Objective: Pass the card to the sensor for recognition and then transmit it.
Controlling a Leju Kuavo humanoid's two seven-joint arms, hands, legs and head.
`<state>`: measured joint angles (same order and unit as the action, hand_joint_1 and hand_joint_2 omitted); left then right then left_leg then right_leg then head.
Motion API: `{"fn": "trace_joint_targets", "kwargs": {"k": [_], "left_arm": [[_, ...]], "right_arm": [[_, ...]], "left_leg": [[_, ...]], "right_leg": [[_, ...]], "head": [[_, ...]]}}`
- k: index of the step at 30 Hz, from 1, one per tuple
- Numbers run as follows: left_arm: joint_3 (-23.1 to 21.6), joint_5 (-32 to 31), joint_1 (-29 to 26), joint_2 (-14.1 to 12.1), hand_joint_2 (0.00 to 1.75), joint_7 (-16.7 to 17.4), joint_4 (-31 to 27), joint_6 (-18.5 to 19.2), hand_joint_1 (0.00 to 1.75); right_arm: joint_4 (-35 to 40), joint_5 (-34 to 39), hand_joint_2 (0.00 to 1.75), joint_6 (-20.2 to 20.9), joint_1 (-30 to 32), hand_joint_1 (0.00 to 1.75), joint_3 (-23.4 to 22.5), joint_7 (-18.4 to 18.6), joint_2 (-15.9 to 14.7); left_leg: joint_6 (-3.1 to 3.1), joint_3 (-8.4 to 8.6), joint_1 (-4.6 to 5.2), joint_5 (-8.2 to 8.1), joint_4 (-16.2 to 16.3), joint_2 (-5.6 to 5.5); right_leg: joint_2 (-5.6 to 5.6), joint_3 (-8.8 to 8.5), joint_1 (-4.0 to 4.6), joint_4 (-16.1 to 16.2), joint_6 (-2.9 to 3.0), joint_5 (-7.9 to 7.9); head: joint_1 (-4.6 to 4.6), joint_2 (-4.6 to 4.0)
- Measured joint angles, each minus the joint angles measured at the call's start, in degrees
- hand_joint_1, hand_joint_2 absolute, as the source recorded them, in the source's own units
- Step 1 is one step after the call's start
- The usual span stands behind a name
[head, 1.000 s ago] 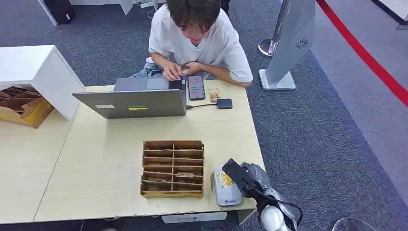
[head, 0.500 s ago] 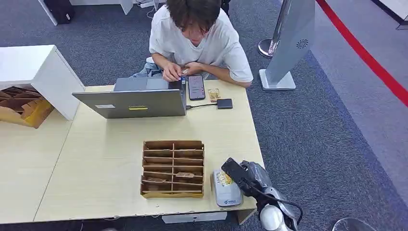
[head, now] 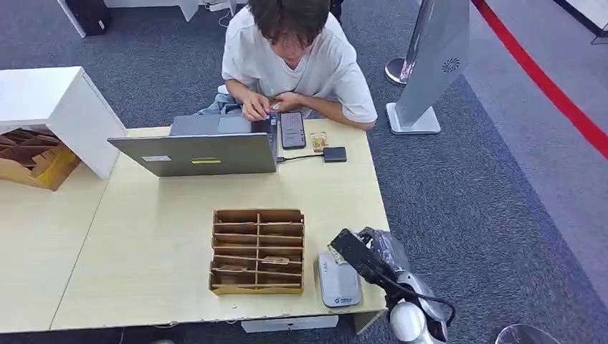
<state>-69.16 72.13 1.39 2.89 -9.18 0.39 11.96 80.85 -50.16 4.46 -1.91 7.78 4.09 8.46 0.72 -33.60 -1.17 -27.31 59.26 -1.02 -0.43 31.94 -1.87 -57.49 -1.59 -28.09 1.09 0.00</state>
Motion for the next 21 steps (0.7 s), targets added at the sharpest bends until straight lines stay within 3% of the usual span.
{"fn": "trace_joint_targets", "kwargs": {"k": [14, 21], "left_arm": [[0.00, 0.83, -0.26, 0.46, 0.00, -0.74, 0.04, -0.48, 0.00], [0.00, 0.92, -0.35, 0.55, 0.00, -1.16, 0.09, -0.63, 0.00]], "right_arm": [[6.34, -0.24, 1.75, -1.99, 0.30, 1.75, 1.27, -2.80, 0.02], [10.16, 0.39, 1.75, -3.98, 1.01, 1.75, 2.25, -6.03, 0.11]], "left_leg": [[0.00, -0.01, 0.00, 0.00, 0.00, 0.00], [0.00, -0.01, 0.00, 0.00, 0.00, -0.01]], "right_leg": [[0.00, 0.01, 0.00, 0.00, 0.00, 0.00], [0.01, 0.01, 0.00, 0.00, 0.00, 0.00]], "head": [[0.00, 0.00], [0.00, 0.00]]}}
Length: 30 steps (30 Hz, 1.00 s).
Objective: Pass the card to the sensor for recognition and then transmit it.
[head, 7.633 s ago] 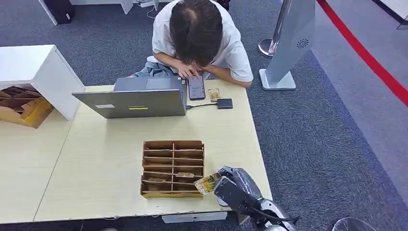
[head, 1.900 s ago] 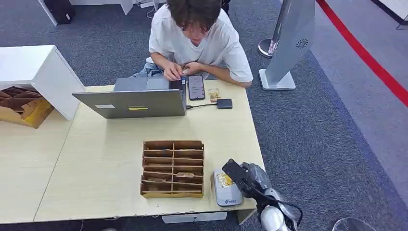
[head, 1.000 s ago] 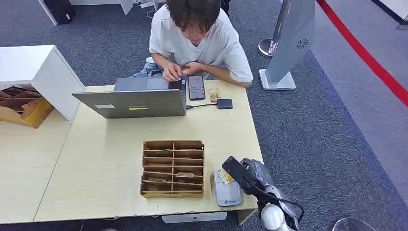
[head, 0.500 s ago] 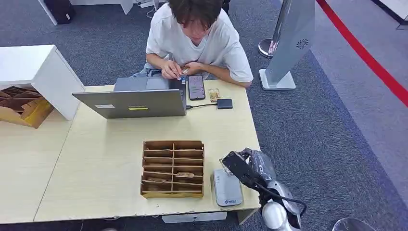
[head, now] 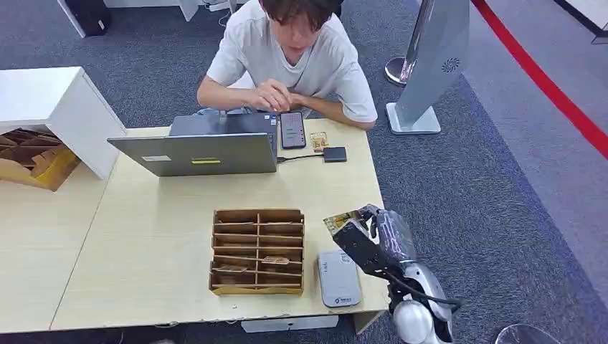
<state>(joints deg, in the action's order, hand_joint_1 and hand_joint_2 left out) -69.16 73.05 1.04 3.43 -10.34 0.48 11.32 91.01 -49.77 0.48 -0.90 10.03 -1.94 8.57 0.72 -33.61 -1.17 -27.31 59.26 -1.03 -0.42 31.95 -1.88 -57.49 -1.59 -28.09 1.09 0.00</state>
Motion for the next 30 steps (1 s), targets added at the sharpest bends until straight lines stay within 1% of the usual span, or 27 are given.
{"fn": "trace_joint_targets", "kwargs": {"k": [9, 21, 25, 30], "left_arm": [[0.00, 0.07, -0.11, 0.26, 0.00, -0.48, 0.04, -0.41, 0.00], [0.00, 0.04, -0.14, 0.28, 0.00, -0.55, 0.04, -0.41, 0.00], [0.02, -0.33, -0.13, 0.26, 0.00, -0.61, 0.04, -0.37, 0.00], [0.00, -1.33, -0.04, 0.13, 0.00, -0.61, 0.07, -0.18, 0.00]], "right_arm": [[5.78, 0.74, 1.75, -2.01, 0.85, 1.75, 1.66, -3.92, 0.39], [7.68, 0.79, 1.75, -2.08, 1.10, 1.75, 2.49, -4.37, 0.39], [8.55, 1.07, 1.75, -3.17, 1.02, 1.75, 3.25, -7.10, 0.39], [9.75, -0.17, 1.75, -4.07, -0.13, 1.75, 5.79, -8.74, 0.44]], "left_leg": [[0.00, 0.00, 0.00, 0.00, 0.00, 0.00], [0.00, 0.00, 0.00, 0.00, 0.00, 0.00], [0.00, -0.01, 0.00, 0.00, 0.00, 0.00], [0.00, -0.01, 0.00, 0.00, 0.00, 0.01]], "right_leg": [[0.00, 0.01, 0.00, 0.00, 0.00, 0.00], [0.00, 0.01, 0.00, 0.00, 0.00, 0.00], [0.00, 0.00, 0.00, 0.00, 0.00, 0.00], [-0.01, 0.00, 0.00, 0.00, 0.00, 0.00]], "head": [[0.00, 0.00], [0.00, 0.00], [0.00, 0.00], [0.00, 0.00]]}}
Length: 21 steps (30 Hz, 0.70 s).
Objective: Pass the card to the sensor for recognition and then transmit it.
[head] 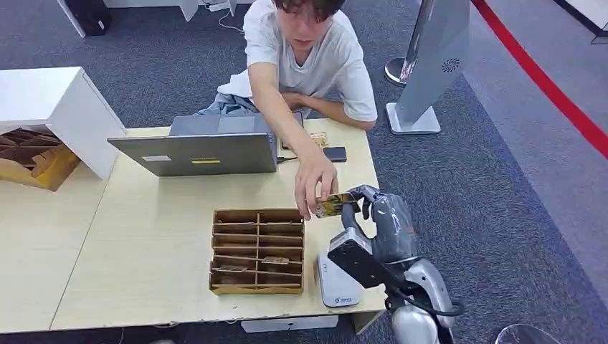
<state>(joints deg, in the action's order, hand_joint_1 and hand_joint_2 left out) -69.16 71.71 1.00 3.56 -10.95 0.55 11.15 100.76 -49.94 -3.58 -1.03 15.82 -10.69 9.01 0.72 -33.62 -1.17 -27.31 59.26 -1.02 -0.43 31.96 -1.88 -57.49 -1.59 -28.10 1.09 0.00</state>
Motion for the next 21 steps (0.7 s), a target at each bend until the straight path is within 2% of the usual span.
{"fn": "trace_joint_targets", "kwargs": {"k": [2, 3, 4, 5, 6, 7, 9, 10, 11, 12, 15, 20, 21], "left_arm": [[0.00, -0.54, 0.07, -0.16, 0.00, 0.06, 0.00, 0.16, 0.00], [-0.20, -2.31, 0.42, -0.24, 0.00, 0.77, 0.00, -1.58, 0.00], [-1.30, -6.62, 1.26, 0.18, 0.00, 3.12, 0.00, -5.26, 0.00], [-4.07, -14.95, 2.58, 1.50, 0.00, 8.28, 0.00, -12.44, 0.00], [-6.82, -24.61, 3.87, 2.98, 0.00, 11.77, -0.02, -20.94, 0.00], [-9.25, -36.52, 4.61, 4.47, 0.00, 13.11, -0.02, -29.76, 0.00], [-12.56, -59.39, 6.82, 6.23, 0.00, 13.38, -0.02, -41.47, 0.00], [-13.72, -65.72, 7.90, 6.69, 0.00, 13.13, -0.04, -42.07, 0.00], [-14.65, -71.21, 8.80, 7.04, 0.00, 13.03, -0.04, -40.30, 0.00], [-15.41, -73.16, 9.28, 7.37, 0.00, 12.74, -0.07, -38.53, 0.00], [-17.11, -64.99, 9.57, 8.46, 0.00, 12.02, -0.09, -36.83, 0.00], [-18.40, -62.64, 10.01, 8.68, 0.00, 11.98, -0.09, -36.67, 0.00], [-18.51, -62.64, 10.11, 8.79, 0.00, 11.98, -0.09, -36.63, 0.00]], "right_arm": [[0.09, -1.11, 1.75, -0.13, -0.94, 1.75, 1.33, -0.18, 0.00], [0.13, -2.92, 1.75, -1.23, -1.20, 1.75, 1.80, 1.03, 0.00], [0.46, -5.39, 1.75, -2.72, -1.10, 1.75, 1.97, 2.87, 0.09], [1.63, -9.08, 1.75, -4.33, -0.67, 1.75, 1.97, 5.62, 0.11], [2.64, -10.53, 1.75, -4.70, -0.36, 1.75, 1.90, 6.55, 0.11], [3.45, -11.25, 1.75, -4.61, -0.24, 1.75, 1.88, 6.82, 0.11], [4.46, -12.20, 1.75, -4.17, -0.20, 1.75, 1.91, 7.15, 0.11], [4.66, -12.70, 1.75, -4.04, -0.27, 1.75, 1.91, 7.43, 0.11], [4.68, -13.18, 1.75, -4.02, -0.38, 1.75, 2.01, 7.67, 0.11], [4.70, -13.62, 1.75, -4.02, -0.48, 1.75, 2.21, 7.71, 0.11], [4.70, -14.86, 1.75, -4.02, -0.61, 1.75, 2.89, 8.32, 0.11], [4.70, -15.24, 1.75, -4.02, -0.76, 1.75, 3.54, 8.74, 0.11], [4.70, -15.28, 1.75, -4.02, -0.81, 1.12, 3.68, 8.74, 0.11]], "left_leg": [[0.00, 0.03, 0.00, 0.00, 0.00, 0.01], [0.00, 0.08, 0.00, 0.01, 0.02, -0.02], [-0.01, 0.07, 0.00, 0.02, 0.04, -0.13], [-0.07, -0.01, 0.03, 0.09, 0.05, -0.33], [-0.12, -0.09, 0.02, 0.13, 0.06, -0.34], [-0.10, -0.14, 0.02, 0.15, 0.07, -0.31], [-0.11, -0.14, 0.08, 0.15, 0.07, -0.31], [-0.11, -0.13, 0.07, 0.16, 0.07, -0.32], [-0.11, -0.09, 0.06, 0.15, 0.06, -0.29], [-0.10, -0.06, 0.06, 0.15, 0.06, -0.20], [-0.10, -0.05, 0.04, 0.15, 0.08, -0.06], [-0.09, -0.07, -0.01, 0.14, 0.02, -0.08], [-0.09, -0.08, -0.03, 0.14, 0.01, -0.08]], "right_leg": [[0.00, 0.02, 0.00, 0.00, 0.00, 0.00], [0.04, 0.07, 0.00, 0.01, 0.00, 0.00], [0.16, 0.07, -0.01, 0.01, -0.01, -0.01], [0.32, 0.05, -0.02, 0.01, -0.01, 0.00], [0.35, 0.02, -0.02, 0.01, -0.02, 0.02], [0.29, 0.05, -0.02, 0.01, -0.04, 0.08], [0.29, 0.01, -0.08, 0.02, -0.03, 0.09], [0.32, -0.03, -0.08, 0.02, -0.03, 0.09], [0.30, -0.06, -0.07, 0.01, -0.02, 0.10], [0.21, -0.06, -0.06, 0.01, -0.01, 0.11], [0.05, 0.05, -0.03, 0.01, -0.04, 0.15], [0.07, 0.09, 0.01, 0.01, 0.01, 0.10], [0.07, 0.09, 0.03, 0.00, 0.02, 0.10]], "head": [[0.00, 0.00], [0.02, 0.00], [0.02, 0.00], [-0.02, 0.00], [-0.02, 0.00], [-0.09, 0.00], [0.00, 0.00], [0.00, 0.00], [-0.07, 0.00], [-0.02, 0.00], [-0.02, 0.00], [0.02, 0.00], [0.00, 0.00]]}}
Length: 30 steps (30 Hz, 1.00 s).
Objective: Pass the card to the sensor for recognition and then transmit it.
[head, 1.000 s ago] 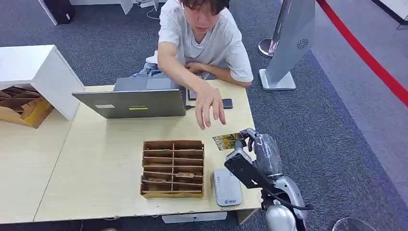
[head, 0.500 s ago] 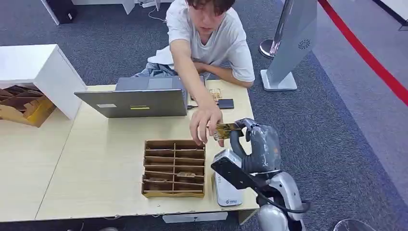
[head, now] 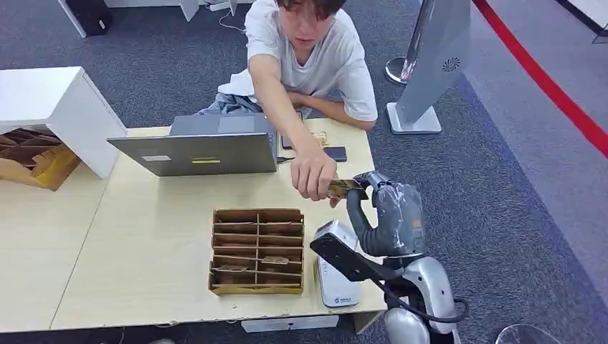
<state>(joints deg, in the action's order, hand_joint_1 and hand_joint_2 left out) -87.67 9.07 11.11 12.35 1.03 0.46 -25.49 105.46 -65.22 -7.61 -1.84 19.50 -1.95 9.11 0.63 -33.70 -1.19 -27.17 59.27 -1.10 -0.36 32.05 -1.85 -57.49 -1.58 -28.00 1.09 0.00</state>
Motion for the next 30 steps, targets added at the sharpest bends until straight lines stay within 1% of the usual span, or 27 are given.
{"fn": "trace_joint_targets", "kwargs": {"k": [1, 2, 4, 8, 9, 21, 30], "left_arm": [[-0.17, 0.13, 0.12, 0.13, 0.00, -0.13, 0.00, 0.53, 0.00], [-0.37, 0.20, 0.32, 0.15, 0.00, -0.44, 0.00, 1.49, 0.00], [-0.61, 0.26, 0.95, 0.11, 0.00, -0.79, 0.00, 3.12, 0.00], [-1.01, -0.18, 2.25, -0.04, 0.00, -1.05, -0.02, 4.70, 0.00], [-1.11, -0.26, 2.41, -0.04, 0.00, -1.09, -0.02, 4.87, 0.00], [-1.20, -1.84, 3.22, -0.13, 0.00, -1.09, -0.11, 5.84, 0.00], [-1.20, -1.88, 3.32, -0.31, 0.00, -0.63, -0.11, 6.21, 0.00]], "right_arm": [[0.00, -0.09, 1.75, 0.00, -0.05, 0.07, 0.11, 0.00, 0.00], [0.00, -0.31, 1.75, 0.00, -0.05, 0.00, 0.15, 0.04, 0.00], [-0.02, -1.17, 1.75, -0.04, -0.07, 0.00, 0.26, 0.41, 0.00], [-0.02, -2.58, 1.75, -0.42, -0.06, 0.00, 0.55, 1.16, 0.00], [0.00, -2.64, 0.00, -0.61, -0.05, 0.00, 0.59, 1.18, 0.00], [2.56, -3.13, 0.00, -1.82, 0.84, 0.00, 0.68, 0.98, -0.02], [7.06, -0.59, 0.00, -2.84, 3.53, 0.00, 1.64, -1.44, -0.07]], "left_leg": [[0.00, 0.00, 0.00, 0.00, 0.00, 0.01], [0.00, -0.01, 0.00, 0.00, 0.00, 0.01], [0.00, -0.03, 0.00, 0.00, 0.00, 0.01], [0.00, -0.02, 0.01, 0.00, 0.00, 0.02], [0.00, -0.01, 0.01, 0.01, 0.01, 0.02], [0.01, -0.03, 0.00, 0.00, 0.00, 0.02], [0.01, -0.03, 0.00, 0.00, 0.01, 0.03]], "right_leg": [[0.00, 0.01, 0.00, 0.00, 0.00, 0.00], [-0.01, 0.01, 0.00, 0.00, 0.00, 0.00], [0.00, 0.01, 0.00, 0.00, 0.00, 0.00], [-0.01, 0.00, -0.01, 0.00, 0.00, 0.01], [-0.01, 0.00, -0.01, 0.00, 0.00, 0.01], [-0.02, 0.05, 0.00, 0.00, 0.00, 0.00], [-0.02, 0.05, 0.00, 0.00, 0.00, 0.00]], "head": [[-0.02, 0.00], [0.00, 0.00], [-0.02, 0.00], [-0.02, 0.00], [-0.02, 0.00], [-0.02, 0.00], [-0.02, 0.00]]}}
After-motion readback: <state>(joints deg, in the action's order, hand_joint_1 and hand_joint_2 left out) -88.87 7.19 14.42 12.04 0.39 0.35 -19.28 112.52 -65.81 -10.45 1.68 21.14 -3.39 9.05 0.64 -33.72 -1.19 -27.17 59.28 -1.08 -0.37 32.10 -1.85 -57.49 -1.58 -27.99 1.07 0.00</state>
